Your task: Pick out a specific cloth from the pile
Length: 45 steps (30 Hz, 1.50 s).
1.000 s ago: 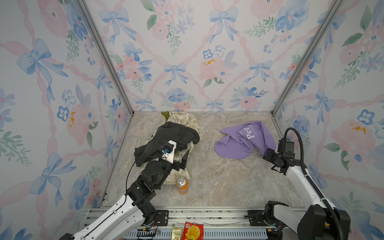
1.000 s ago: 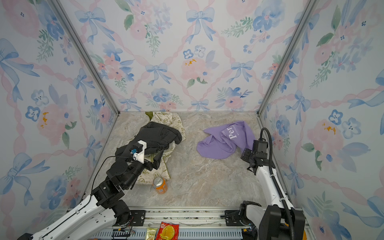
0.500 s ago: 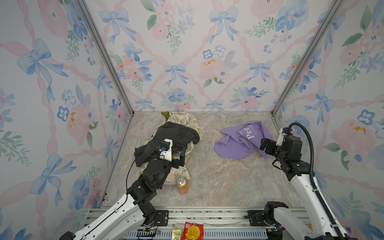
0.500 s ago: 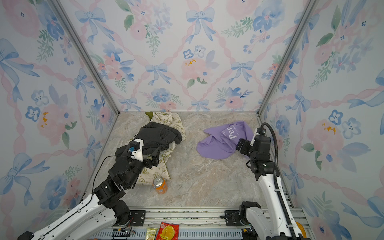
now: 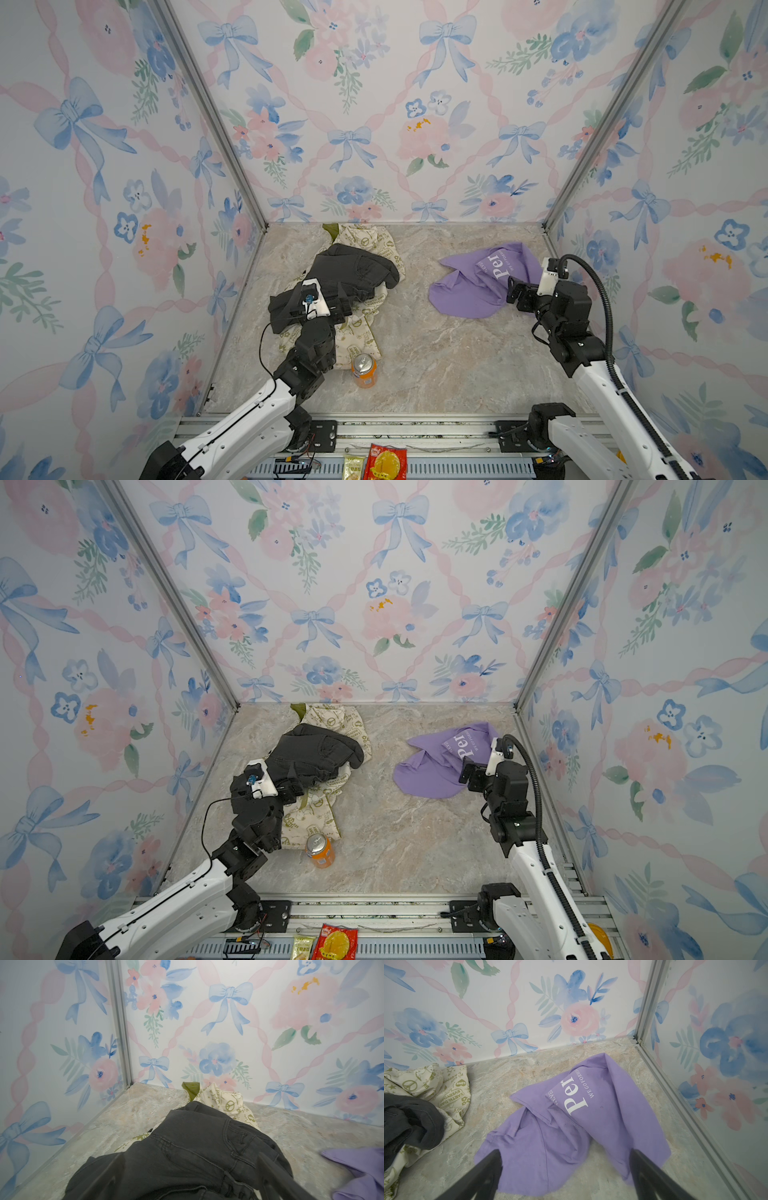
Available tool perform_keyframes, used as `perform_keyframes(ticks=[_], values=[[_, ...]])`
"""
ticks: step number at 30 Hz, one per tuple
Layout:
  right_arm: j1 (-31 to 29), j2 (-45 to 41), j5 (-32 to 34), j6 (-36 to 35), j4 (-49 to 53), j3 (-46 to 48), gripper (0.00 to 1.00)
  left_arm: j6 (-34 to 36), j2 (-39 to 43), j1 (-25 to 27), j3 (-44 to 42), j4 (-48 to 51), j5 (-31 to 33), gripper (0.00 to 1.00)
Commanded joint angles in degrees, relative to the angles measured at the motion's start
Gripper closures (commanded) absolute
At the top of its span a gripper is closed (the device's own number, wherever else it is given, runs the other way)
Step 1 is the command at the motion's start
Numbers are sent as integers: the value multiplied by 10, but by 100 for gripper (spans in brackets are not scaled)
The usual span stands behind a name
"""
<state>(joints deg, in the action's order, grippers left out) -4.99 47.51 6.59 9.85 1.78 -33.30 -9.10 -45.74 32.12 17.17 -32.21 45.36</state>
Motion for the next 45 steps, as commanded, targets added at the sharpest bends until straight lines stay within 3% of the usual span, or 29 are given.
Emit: perform_keyframes(ticks=[1, 7, 18, 23, 29, 38, 45], values=[[-2, 4, 44, -20, -93, 49, 3, 48, -17, -54, -37, -115, -16, 2], [13, 67, 74, -55, -218, 115, 3, 58, -57, -145, -115, -258, -79, 2], [37, 235, 18, -91, -442, 164, 3, 89, -210, -220, -155, -453, -186, 2], [39, 277, -4, -100, -483, 154, 3, 100, -234, -229, -132, -455, -215, 2], [55, 297, -65, -92, -453, 124, 3, 99, -230, -231, -132, -445, -230, 2], [60, 409, -103, -84, -663, 175, 3, 88, -198, -230, -153, -426, -244, 2], [60, 415, -115, -87, -638, 158, 3, 82, -236, -233, -159, -440, -259, 2]])
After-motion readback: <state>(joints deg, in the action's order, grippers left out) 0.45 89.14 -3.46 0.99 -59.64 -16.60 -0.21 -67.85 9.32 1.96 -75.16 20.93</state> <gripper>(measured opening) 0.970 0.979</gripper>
